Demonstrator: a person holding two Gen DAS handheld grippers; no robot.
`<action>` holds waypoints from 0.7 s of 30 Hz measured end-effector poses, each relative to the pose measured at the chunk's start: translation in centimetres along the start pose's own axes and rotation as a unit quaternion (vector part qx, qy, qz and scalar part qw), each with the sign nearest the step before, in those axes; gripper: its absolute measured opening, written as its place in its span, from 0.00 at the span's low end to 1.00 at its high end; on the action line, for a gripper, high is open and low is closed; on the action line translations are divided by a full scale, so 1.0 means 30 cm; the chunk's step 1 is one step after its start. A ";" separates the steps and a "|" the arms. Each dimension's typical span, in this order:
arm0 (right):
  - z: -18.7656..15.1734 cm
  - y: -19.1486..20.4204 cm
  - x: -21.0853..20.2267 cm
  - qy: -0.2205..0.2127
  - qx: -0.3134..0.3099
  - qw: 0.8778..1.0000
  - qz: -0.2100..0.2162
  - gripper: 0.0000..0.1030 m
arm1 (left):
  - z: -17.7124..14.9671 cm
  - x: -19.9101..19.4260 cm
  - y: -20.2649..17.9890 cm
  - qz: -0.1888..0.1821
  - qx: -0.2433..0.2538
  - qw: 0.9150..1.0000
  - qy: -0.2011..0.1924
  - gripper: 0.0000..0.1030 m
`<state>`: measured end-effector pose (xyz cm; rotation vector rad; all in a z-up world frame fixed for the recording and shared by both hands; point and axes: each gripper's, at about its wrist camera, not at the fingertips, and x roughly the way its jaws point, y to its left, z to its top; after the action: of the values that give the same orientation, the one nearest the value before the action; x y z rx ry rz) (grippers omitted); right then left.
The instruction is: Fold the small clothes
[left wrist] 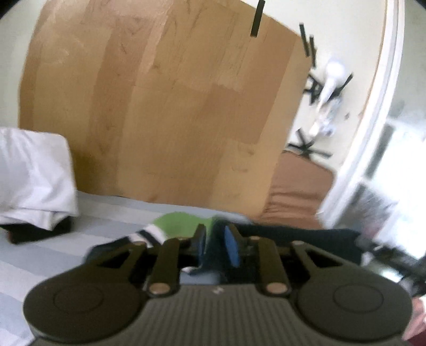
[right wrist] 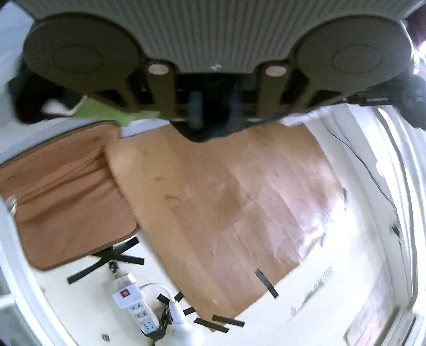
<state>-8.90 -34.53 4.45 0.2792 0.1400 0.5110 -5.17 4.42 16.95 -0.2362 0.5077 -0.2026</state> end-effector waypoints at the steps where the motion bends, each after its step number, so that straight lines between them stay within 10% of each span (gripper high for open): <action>1: 0.008 0.021 0.059 0.014 -0.004 0.999 -0.036 0.70 | -0.027 0.021 -0.002 0.016 0.006 1.000 0.012 0.22; 5: -0.114 -0.004 -0.007 0.040 -0.015 0.997 -0.060 0.70 | -0.145 0.116 0.053 0.027 -0.029 0.995 0.090 0.28; 10: -0.163 -0.031 -0.045 0.066 0.012 0.992 -0.105 0.70 | -0.319 0.135 0.091 -0.006 -0.034 0.988 0.149 0.71; 14: -0.225 -0.107 -0.079 0.097 0.065 0.989 -0.096 0.70 | -0.444 0.171 0.061 -0.057 -0.046 0.975 0.211 0.74; 18: -0.297 -0.081 -0.040 0.131 0.072 0.987 -0.065 0.70 | -0.484 0.152 -0.021 -0.065 0.002 0.977 0.201 0.10; 21: -0.290 -0.006 0.028 0.156 0.070 0.985 -0.029 0.69 | -0.460 0.129 0.010 -0.071 -0.018 0.978 0.193 0.07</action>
<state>-9.84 -32.29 -3.95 0.3296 0.4883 0.4843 -8.74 1.37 3.41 -0.2703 0.8820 -0.3827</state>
